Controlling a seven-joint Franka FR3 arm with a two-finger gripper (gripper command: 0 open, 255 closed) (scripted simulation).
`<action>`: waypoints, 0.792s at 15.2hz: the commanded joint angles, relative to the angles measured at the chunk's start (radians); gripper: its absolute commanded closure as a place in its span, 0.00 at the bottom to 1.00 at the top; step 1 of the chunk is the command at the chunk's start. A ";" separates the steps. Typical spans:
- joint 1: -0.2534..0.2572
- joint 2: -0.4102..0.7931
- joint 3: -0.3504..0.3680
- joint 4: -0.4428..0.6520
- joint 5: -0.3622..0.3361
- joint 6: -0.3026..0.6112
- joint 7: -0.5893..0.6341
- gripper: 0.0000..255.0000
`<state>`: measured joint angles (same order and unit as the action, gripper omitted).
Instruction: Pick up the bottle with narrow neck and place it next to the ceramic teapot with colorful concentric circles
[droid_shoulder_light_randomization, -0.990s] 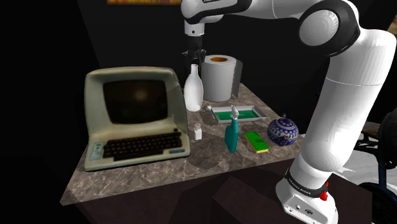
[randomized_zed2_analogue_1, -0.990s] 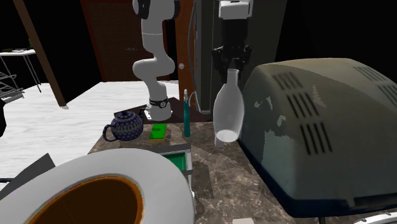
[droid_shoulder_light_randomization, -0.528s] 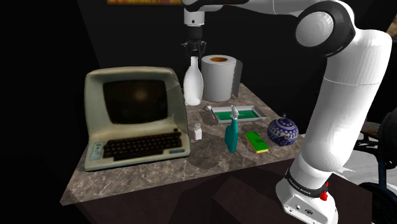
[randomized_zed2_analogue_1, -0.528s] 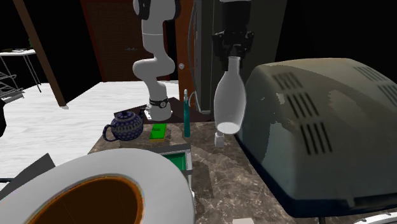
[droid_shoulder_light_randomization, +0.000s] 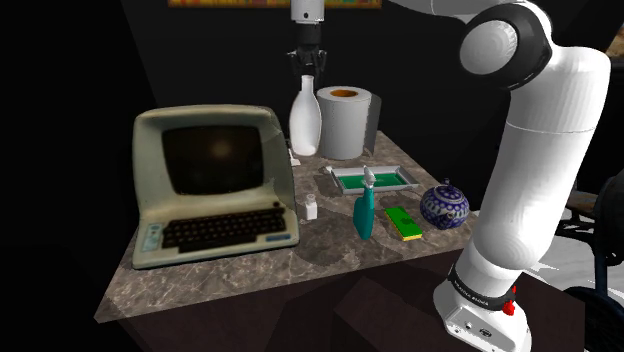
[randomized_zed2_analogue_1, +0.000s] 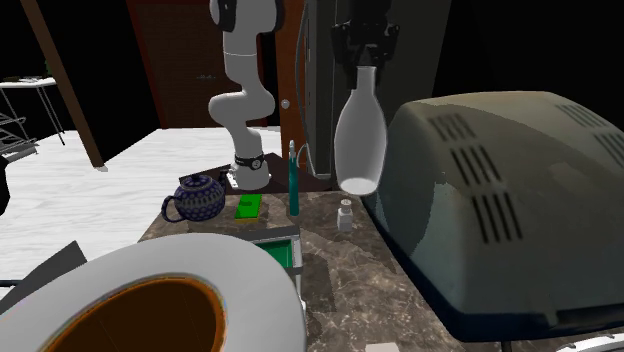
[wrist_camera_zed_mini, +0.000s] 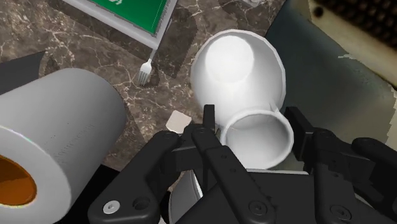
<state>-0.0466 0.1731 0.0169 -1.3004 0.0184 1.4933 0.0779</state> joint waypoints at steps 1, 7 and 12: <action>-0.014 -0.047 -0.009 -0.039 0.002 -0.007 -0.023 1.00; -0.065 -0.214 -0.054 -0.188 0.004 -0.028 -0.117 1.00; -0.104 -0.327 -0.100 -0.264 -0.006 -0.066 -0.202 1.00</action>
<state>-0.1432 -0.1281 -0.0746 -1.5423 0.0149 1.4305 -0.1075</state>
